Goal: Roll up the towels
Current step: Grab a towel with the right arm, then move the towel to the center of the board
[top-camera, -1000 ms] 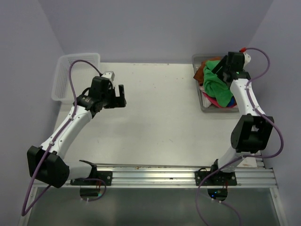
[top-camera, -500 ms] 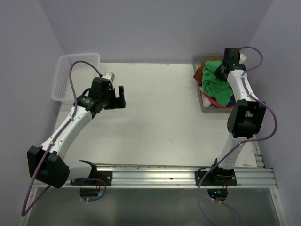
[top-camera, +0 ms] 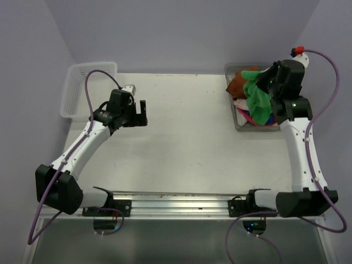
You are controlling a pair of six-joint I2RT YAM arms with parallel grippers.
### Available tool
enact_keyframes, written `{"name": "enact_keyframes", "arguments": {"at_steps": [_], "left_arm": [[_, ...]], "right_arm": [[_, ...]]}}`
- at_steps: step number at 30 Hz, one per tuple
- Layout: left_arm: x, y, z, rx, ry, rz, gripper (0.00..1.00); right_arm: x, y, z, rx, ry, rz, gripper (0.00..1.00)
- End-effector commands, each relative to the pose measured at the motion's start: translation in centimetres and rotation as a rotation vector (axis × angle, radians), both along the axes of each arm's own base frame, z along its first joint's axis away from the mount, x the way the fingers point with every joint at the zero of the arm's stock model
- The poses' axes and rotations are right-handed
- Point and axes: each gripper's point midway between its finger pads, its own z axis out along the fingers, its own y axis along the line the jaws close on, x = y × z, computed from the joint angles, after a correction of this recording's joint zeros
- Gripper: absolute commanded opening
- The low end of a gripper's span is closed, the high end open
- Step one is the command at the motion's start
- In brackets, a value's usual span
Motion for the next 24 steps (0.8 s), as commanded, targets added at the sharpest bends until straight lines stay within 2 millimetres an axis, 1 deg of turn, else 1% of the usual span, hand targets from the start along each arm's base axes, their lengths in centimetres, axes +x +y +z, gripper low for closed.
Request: {"name": "enact_keyframes", "arguments": {"at_steps": [1,3,4,5,8,9,10,11,12,13,14,15,16,17,18,19,20,21,23,24], "left_arm": [[1.3,-0.1,2.0,0.014,-0.059,-0.009,1.0],[1.5,0.2,2.2,0.028,-0.06,0.004,1.0],[1.8,0.3,2.6,0.031,-0.069,0.013,0.99],[2.0,0.6,2.8,0.041,-0.075,0.031,1.0],[2.3,0.9,3.7,0.035,-0.092,0.059,0.99],[2.4,0.9,3.9,0.026,-0.096,0.068,1.0],[2.5,0.9,4.1,0.018,-0.099,0.08,1.0],[2.5,1.0,4.2,0.003,-0.098,0.099,0.99],[2.7,1.4,4.3,-0.005,-0.099,0.117,1.0],[2.7,1.5,4.5,-0.016,-0.102,0.13,1.0],[2.8,2.1,4.6,-0.029,-0.101,0.16,0.99],[2.8,2.5,4.5,-0.036,-0.099,0.178,1.0],[2.7,2.9,4.6,-0.042,-0.098,0.193,1.0],[2.8,3.6,4.6,-0.056,-0.096,0.225,1.0],[2.7,4.1,4.7,-0.058,-0.095,0.24,1.0],[2.6,4.5,4.7,-0.065,-0.095,0.249,1.0],[2.6,5.3,4.7,-0.072,-0.095,0.27,0.99],[2.5,5.6,4.7,-0.074,-0.096,0.274,1.0],[2.2,6.3,4.6,-0.054,-0.093,0.275,1.0],[2.1,6.3,4.5,-0.049,-0.092,0.266,1.0]], "right_arm": [[-2.3,3.9,2.6,-0.052,-0.082,0.123,0.0],[-3.6,6.6,3.2,-0.033,-0.096,0.218,0.0],[-4.6,7.5,3.8,-0.025,-0.112,0.249,0.0],[-5.4,9.9,3.8,-0.018,-0.118,0.318,0.0],[-7.2,13.3,3.3,0.008,-0.123,0.411,0.0],[-8.1,15.8,3.1,0.022,-0.125,0.48,0.0],[-8.5,17.1,1.9,0.044,-0.098,0.509,0.0],[-9.6,19.9,1.0,0.051,-0.08,0.582,0.0],[-10.0,21.5,0.4,0.052,-0.075,0.614,0.0],[-10.4,22.8,-1.2,0.04,-0.039,0.636,0.0],[-11.6,25.1,-2.5,0.023,-0.012,0.681,0.0],[-11.7,26.9,-5.2,0.0,0.05,0.712,0.0],[-12.3,28.5,-6.5,-0.01,0.08,0.748,0.0],[-13.8,30.7,-7.9,-0.027,0.11,0.815,0.0],[-13.9,32.2,-11.3,-0.071,0.2,0.844,0.18],[-14.5,33.0,-12.9,-0.094,0.253,0.873,0.33],[-15.1,33.7,-14.5,-0.118,0.304,0.9,0.49],[-15.4,33.5,-16.4,-0.153,0.362,0.9,0.64],[-15.8,32.8,-17.3,-0.166,0.382,0.884,0.72],[-15.7,31.6,-18.3,-0.194,0.39,0.845,0.76]]}}
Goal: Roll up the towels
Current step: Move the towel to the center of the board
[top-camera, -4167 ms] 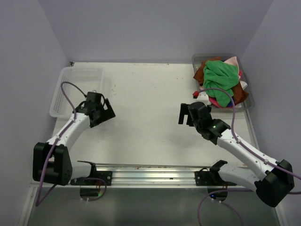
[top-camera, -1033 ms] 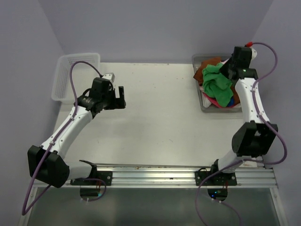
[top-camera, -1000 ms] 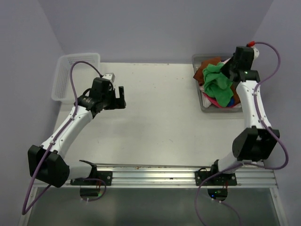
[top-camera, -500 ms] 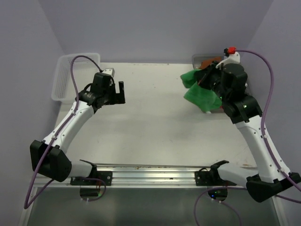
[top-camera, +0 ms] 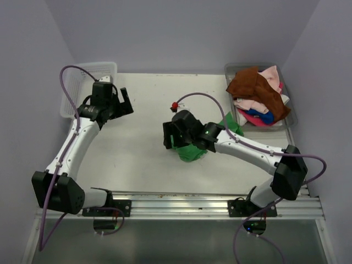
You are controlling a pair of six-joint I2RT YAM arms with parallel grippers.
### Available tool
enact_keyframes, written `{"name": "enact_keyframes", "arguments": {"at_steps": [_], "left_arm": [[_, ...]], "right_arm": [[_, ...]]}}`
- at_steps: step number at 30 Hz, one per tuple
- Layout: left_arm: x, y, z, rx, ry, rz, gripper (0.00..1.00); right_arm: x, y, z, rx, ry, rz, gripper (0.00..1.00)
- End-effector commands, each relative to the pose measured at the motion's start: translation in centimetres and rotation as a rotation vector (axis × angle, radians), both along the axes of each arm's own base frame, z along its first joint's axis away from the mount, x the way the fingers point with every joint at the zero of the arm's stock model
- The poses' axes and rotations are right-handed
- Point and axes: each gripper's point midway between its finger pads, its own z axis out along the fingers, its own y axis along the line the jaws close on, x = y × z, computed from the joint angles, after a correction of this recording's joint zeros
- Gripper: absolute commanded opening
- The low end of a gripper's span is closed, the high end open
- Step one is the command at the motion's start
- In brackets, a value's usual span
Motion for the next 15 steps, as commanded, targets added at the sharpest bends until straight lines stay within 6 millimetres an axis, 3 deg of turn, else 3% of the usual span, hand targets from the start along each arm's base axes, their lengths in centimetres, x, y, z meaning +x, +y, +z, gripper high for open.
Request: {"name": "enact_keyframes", "arguments": {"at_steps": [1,3,5,6,7,8,9,10,12,13,15], "left_arm": [[-0.8,0.4,0.9,-0.004,-0.02,-0.009,1.0],[-1.0,-0.3,0.6,-0.013,-0.015,-0.054,1.0],[-1.1,-1.8,0.5,-0.034,-0.021,-0.109,0.99],[-1.2,-2.6,0.5,-0.036,-0.025,-0.133,0.98],[-1.2,-3.5,0.3,-0.035,-0.024,-0.142,0.98],[-1.9,-6.5,0.1,-0.037,-0.024,-0.216,0.96],[-2.3,-8.3,-0.2,-0.042,-0.015,-0.256,0.94],[-3.4,-11.6,-1.4,-0.046,0.019,-0.328,0.93],[-4.2,-15.2,-3.4,-0.035,0.063,-0.397,0.89],[-5.9,-18.4,-3.9,-0.028,0.07,-0.468,0.88],[-7.2,-21.7,-5.0,-0.006,0.091,-0.54,0.86]], "right_arm": [[-0.1,-3.2,1.2,-0.014,-0.052,-0.078,0.77],[0.3,-5.9,0.4,-0.056,-0.059,-0.138,0.77],[1.6,-9.4,0.9,-0.043,-0.063,-0.232,0.76],[1.6,-11.1,-0.6,-0.06,-0.036,-0.264,0.74],[1.5,-12.2,-0.1,-0.019,-0.031,-0.281,0.73],[2.6,-14.5,-0.5,-0.015,-0.022,-0.351,0.73],[2.4,-16.0,-1.8,-0.031,0.003,-0.38,0.71],[2.5,-17.0,-2.0,-0.023,0.013,-0.395,0.71],[3.0,-20.4,-2.7,-0.016,0.038,-0.486,0.71],[3.4,-22.1,-2.9,-0.001,0.054,-0.532,0.71],[3.3,-24.0,-3.6,0.013,0.082,-0.585,0.71]]}}
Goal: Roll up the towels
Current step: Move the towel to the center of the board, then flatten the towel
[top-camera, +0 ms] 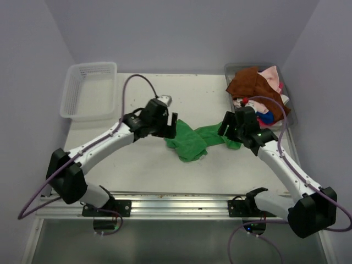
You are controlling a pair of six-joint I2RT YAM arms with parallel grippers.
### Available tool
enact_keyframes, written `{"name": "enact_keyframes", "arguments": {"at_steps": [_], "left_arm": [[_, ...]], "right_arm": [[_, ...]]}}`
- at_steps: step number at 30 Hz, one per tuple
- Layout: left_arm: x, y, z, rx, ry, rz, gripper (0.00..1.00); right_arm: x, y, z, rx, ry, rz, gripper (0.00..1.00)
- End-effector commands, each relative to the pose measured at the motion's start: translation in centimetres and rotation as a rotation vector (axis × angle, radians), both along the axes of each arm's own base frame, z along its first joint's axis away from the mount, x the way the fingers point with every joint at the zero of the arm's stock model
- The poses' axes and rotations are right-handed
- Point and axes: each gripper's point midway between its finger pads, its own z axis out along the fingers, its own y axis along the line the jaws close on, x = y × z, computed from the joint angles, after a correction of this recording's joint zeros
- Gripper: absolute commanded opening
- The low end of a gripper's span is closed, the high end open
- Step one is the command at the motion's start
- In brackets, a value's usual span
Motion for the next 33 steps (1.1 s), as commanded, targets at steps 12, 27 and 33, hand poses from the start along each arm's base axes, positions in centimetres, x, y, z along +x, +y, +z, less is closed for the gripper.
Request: {"name": "enact_keyframes", "arguments": {"at_steps": [12,27,33], "left_arm": [[-3.0,-13.0,-10.4,0.261,0.061,-0.214,0.71],[1.3,2.7,-8.4,0.131,0.073,0.073,0.0],[2.2,5.9,-7.1,0.191,0.061,0.152,0.57]], "right_arm": [[-1.0,-6.8,-3.7,0.146,0.157,-0.162,0.73],[-2.3,-3.8,-6.1,0.126,0.193,-0.077,0.74],[-2.2,-1.1,-6.7,0.108,0.207,-0.01,0.74]]}}
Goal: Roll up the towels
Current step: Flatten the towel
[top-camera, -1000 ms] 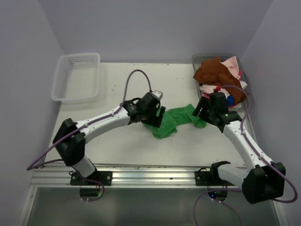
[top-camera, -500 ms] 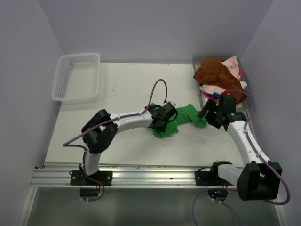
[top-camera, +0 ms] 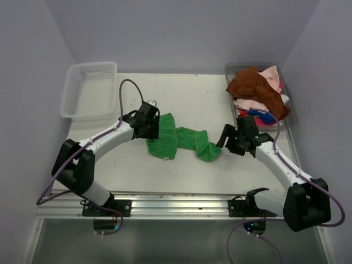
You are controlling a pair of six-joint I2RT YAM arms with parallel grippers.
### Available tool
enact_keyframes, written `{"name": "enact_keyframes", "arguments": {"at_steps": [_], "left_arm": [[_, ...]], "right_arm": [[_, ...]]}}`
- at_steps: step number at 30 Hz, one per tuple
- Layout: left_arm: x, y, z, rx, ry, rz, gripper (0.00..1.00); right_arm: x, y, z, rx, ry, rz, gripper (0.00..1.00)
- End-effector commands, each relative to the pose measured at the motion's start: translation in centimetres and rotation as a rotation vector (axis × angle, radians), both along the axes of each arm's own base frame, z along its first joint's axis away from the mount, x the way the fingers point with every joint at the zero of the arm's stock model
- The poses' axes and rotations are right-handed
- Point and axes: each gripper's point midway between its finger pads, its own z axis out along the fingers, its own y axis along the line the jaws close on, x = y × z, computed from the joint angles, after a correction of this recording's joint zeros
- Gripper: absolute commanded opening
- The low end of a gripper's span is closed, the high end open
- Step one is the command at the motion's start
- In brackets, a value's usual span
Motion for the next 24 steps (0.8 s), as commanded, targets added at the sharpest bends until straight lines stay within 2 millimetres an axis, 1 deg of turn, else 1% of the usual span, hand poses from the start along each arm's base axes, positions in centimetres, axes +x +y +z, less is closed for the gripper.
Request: {"name": "enact_keyframes", "arguments": {"at_steps": [1,2,3,4,5,6,7,8,9,10,11,12,13,16,17,18,20,21,24], "left_arm": [[0.3,-0.1,1.5,0.004,-0.043,-0.005,0.6],[0.2,0.0,1.8,0.014,-0.059,0.004,0.66],[-0.3,0.0,2.0,0.025,-0.073,0.006,0.75],[-1.3,-1.4,2.1,0.034,-0.084,-0.024,0.75],[-1.9,-1.2,2.1,0.089,-0.096,-0.016,0.7],[-2.6,-2.1,1.9,0.11,-0.091,-0.044,0.68],[-3.9,-3.9,1.7,0.118,-0.094,-0.098,0.66],[-4.4,-4.4,1.5,0.135,-0.093,-0.116,0.61],[-4.9,-5.2,1.0,0.146,-0.086,-0.145,0.6],[-5.8,-6.6,0.7,0.148,-0.085,-0.2,0.57],[-6.0,-7.4,0.5,0.144,-0.09,-0.227,0.57],[-6.4,-8.0,-0.4,0.158,-0.076,-0.252,0.56],[-7.0,-8.8,-0.7,0.163,-0.074,-0.293,0.56],[-7.3,-10.2,-1.7,0.178,-0.073,-0.358,0.58],[-7.2,-10.7,-2.0,0.167,-0.074,-0.372,0.59],[-7.1,-10.8,-2.6,0.181,-0.064,-0.378,0.59],[-6.9,-11.0,-3.2,0.191,-0.061,-0.376,0.49],[-6.8,-10.9,-4.0,0.209,-0.047,-0.37,0.47],[-6.8,-10.8,-5.1,0.231,-0.029,-0.372,0.47]], "right_arm": [[1.3,0.6,0.5,-0.003,-0.037,-0.012,0.74],[1.3,0.6,0.5,-0.005,-0.038,-0.011,0.75],[1.3,0.6,0.5,-0.006,-0.04,-0.009,0.75],[1.4,0.5,0.5,-0.013,-0.042,-0.011,0.75],[1.4,0.4,0.5,-0.015,-0.044,-0.015,0.75],[1.4,0.3,0.4,-0.02,-0.041,-0.015,0.75],[1.3,0.3,0.3,-0.021,-0.036,-0.013,0.75],[1.4,0.4,0.2,-0.019,-0.036,-0.012,0.76],[1.3,0.4,0.1,-0.02,-0.033,-0.012,0.76],[1.4,0.4,0.0,-0.02,-0.031,-0.012,0.76],[1.4,0.4,0.0,-0.02,-0.03,-0.012,0.76],[1.3,0.4,-0.2,-0.021,-0.024,-0.011,0.76],[1.3,0.4,-0.2,-0.02,-0.025,-0.012,0.76],[1.2,0.4,-0.1,-0.019,-0.028,-0.014,0.76],[1.3,0.4,-0.1,-0.02,-0.028,-0.013,0.76],[1.3,0.3,0.0,-0.021,-0.031,-0.016,0.76],[1.2,0.3,0.0,-0.023,-0.027,-0.017,0.76],[1.2,0.2,0.2,-0.025,-0.031,-0.018,0.76],[1.0,0.1,0.2,-0.03,-0.031,-0.02,0.77]]}}
